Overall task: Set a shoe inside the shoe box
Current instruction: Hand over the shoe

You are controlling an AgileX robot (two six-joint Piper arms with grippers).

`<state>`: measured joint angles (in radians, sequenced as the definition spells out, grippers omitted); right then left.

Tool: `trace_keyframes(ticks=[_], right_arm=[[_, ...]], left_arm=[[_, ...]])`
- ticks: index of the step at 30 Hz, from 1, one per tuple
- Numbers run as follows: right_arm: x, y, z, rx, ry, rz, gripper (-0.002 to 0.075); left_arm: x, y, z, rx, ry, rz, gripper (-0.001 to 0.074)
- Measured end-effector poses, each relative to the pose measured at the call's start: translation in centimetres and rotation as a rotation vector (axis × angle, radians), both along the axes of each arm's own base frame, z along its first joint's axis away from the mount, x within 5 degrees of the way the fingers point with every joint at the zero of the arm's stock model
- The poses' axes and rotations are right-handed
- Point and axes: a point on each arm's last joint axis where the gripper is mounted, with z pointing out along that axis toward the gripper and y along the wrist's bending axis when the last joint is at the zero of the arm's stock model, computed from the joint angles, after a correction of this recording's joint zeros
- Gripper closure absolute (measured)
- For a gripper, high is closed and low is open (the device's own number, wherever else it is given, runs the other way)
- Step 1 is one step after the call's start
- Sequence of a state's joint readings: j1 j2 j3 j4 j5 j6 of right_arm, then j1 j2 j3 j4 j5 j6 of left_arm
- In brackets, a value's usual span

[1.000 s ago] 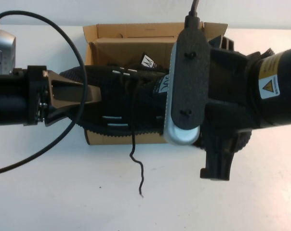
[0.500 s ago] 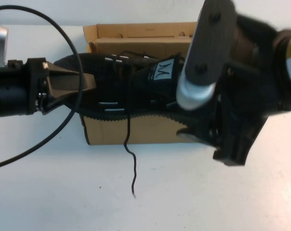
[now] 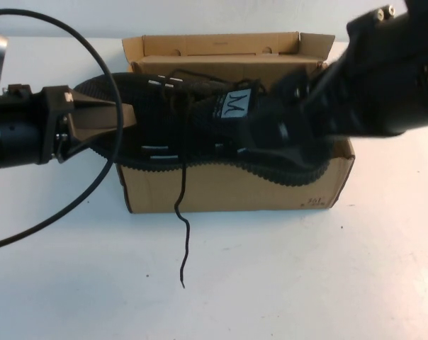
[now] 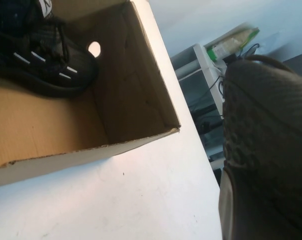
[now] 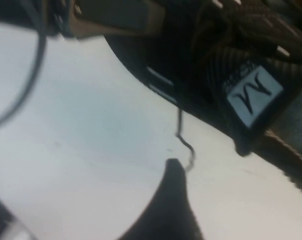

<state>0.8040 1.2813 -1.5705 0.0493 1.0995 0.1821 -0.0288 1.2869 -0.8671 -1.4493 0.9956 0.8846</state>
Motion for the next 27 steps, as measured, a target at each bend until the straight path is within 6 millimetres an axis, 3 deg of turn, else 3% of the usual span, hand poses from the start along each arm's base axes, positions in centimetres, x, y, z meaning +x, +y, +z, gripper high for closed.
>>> trace_keyframes(ticks=[9, 20, 27], right_arm=[[3.0, -0.6, 0.0, 0.294, 0.266, -0.142, 0.0204], [6.4, 1.6, -3.3, 0.293, 0.423, -0.173, 0.0204], [7.9, 2.7, -4.3, 0.336, 0.447, -0.196, 0.0204]], left_arm=[[0.0, 0.0, 0.0, 0.015, -0.031, -0.01, 0.0601], [0.1, 0.0, 0.3, -0.012, -0.058, -0.002, 0.0604], [0.1, 0.0, 0.3, -0.002, -0.074, -0.008, 0.0605]])
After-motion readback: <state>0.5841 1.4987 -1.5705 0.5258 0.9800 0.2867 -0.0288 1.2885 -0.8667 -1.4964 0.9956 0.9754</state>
